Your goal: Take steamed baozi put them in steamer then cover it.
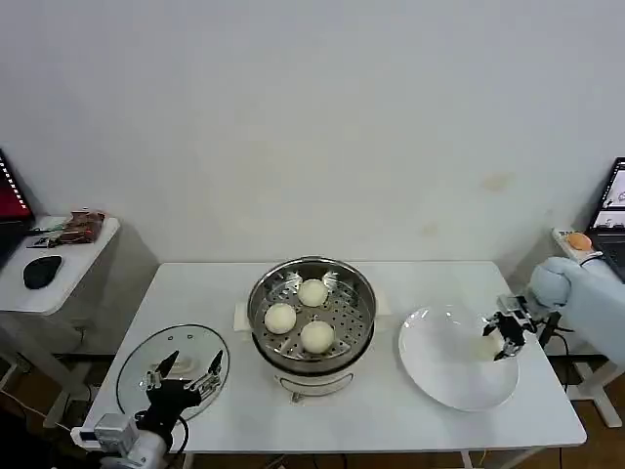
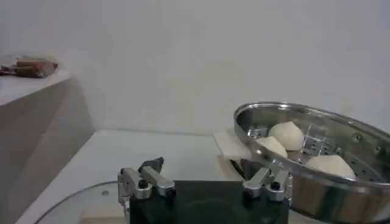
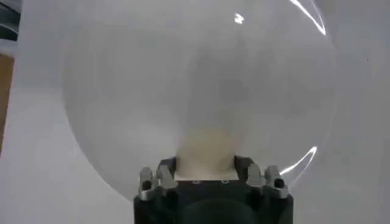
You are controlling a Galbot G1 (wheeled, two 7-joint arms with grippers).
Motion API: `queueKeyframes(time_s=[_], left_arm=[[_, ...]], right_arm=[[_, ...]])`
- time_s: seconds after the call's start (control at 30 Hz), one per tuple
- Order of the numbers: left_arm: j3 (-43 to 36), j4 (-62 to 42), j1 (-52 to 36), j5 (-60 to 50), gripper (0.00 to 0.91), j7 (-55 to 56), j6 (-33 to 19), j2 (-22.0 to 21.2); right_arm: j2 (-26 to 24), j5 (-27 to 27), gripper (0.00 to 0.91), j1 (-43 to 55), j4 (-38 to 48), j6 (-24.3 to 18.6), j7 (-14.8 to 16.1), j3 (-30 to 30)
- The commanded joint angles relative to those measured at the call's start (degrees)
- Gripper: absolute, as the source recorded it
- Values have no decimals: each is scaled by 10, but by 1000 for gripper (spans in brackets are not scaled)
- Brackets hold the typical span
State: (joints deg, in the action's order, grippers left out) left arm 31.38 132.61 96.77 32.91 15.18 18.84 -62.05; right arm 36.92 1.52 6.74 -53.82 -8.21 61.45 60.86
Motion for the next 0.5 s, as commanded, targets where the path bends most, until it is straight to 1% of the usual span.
queueKeyframes(time_s=[0.03, 0.07, 0.13, 0.17, 0.27, 0.33, 0.4, 0.43, 0.5], left_arm=[[0, 1, 0, 0, 907, 0, 0, 2], [0, 0, 0, 0, 907, 1, 0, 2], [0, 0, 0, 0, 907, 1, 0, 3], [0, -1, 1, 0, 907, 1, 0, 3], [0, 0, 1, 0, 907, 1, 0, 3], [-1, 1, 1, 0, 907, 1, 0, 3], [-1, 1, 1, 0, 907, 1, 0, 4], [-1, 1, 1, 0, 907, 1, 0, 4], [-1, 1, 1, 0, 907, 1, 0, 4]], right_arm=[[-40, 44, 615, 58, -72, 13, 1, 50], [-47, 51, 615, 73, -88, 16, 2, 62], [-56, 85, 625, 119, -116, 28, -2, 105], [-61, 94, 625, 141, -127, 31, -5, 126], [-65, 139, 625, 211, -157, 44, -13, 180], [-63, 164, 625, 267, -180, 56, -21, 225], [-61, 184, 625, 293, -200, 67, -27, 247], [-58, 204, 625, 317, -218, 82, -33, 270], [-52, 221, 625, 346, -235, 97, -38, 292]])
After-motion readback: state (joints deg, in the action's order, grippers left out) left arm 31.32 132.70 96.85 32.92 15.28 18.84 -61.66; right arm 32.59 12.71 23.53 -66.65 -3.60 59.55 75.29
